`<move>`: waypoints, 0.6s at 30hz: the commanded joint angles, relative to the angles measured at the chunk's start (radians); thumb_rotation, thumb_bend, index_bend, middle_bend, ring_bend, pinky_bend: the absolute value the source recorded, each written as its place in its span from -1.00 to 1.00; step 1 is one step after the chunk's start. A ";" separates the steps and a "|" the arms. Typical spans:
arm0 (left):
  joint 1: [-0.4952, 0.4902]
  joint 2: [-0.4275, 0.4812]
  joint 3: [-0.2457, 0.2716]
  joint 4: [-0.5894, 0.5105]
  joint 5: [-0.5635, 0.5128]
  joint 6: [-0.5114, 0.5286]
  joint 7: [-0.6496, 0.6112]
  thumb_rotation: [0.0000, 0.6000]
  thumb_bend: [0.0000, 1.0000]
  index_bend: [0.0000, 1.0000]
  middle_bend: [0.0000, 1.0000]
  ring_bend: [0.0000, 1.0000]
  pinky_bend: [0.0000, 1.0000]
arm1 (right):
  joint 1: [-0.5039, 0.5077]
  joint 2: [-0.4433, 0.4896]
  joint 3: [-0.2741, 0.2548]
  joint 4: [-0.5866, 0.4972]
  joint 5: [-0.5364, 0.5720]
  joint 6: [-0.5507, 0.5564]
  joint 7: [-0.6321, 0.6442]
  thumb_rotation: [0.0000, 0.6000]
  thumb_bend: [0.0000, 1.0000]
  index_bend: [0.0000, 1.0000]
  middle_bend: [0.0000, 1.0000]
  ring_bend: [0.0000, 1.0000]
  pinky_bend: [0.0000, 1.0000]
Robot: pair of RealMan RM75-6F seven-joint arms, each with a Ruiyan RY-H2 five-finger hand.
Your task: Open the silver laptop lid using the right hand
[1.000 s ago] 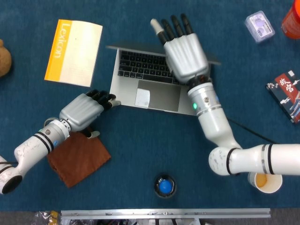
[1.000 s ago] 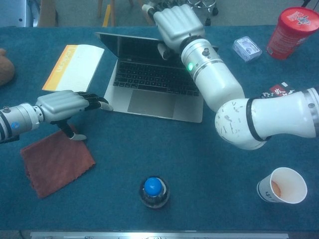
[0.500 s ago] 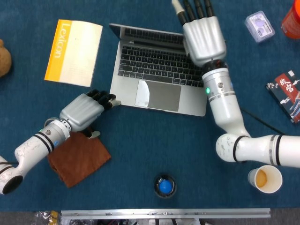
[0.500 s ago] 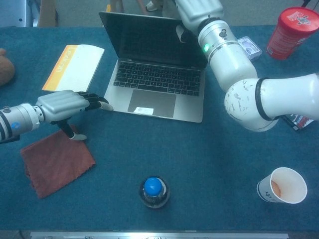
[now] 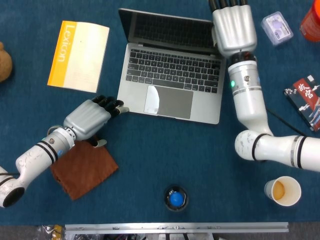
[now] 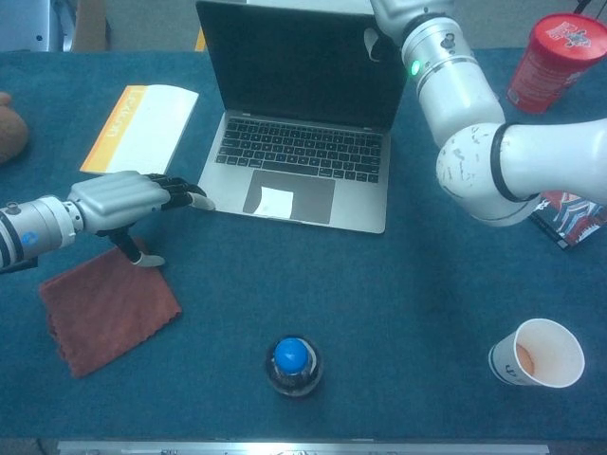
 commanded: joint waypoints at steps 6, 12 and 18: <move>0.000 0.001 0.001 0.000 -0.004 -0.001 0.004 0.74 -0.55 -0.80 -0.87 -0.90 -0.82 | 0.006 -0.005 0.004 0.068 0.024 -0.014 0.013 1.00 -0.15 -0.96 -0.77 -1.00 -0.97; 0.001 0.004 0.002 -0.003 -0.008 0.000 0.005 0.75 -0.55 -0.80 -0.87 -0.90 -0.82 | 0.009 -0.010 0.004 0.116 0.034 -0.014 0.012 1.00 -0.15 -0.96 -0.77 -1.00 -0.97; 0.001 0.008 -0.001 -0.011 -0.011 0.003 0.012 0.75 -0.55 -0.80 -0.87 -0.90 -0.82 | 0.004 0.006 0.009 0.079 0.026 -0.016 0.029 1.00 -0.15 -0.96 -0.77 -1.00 -0.97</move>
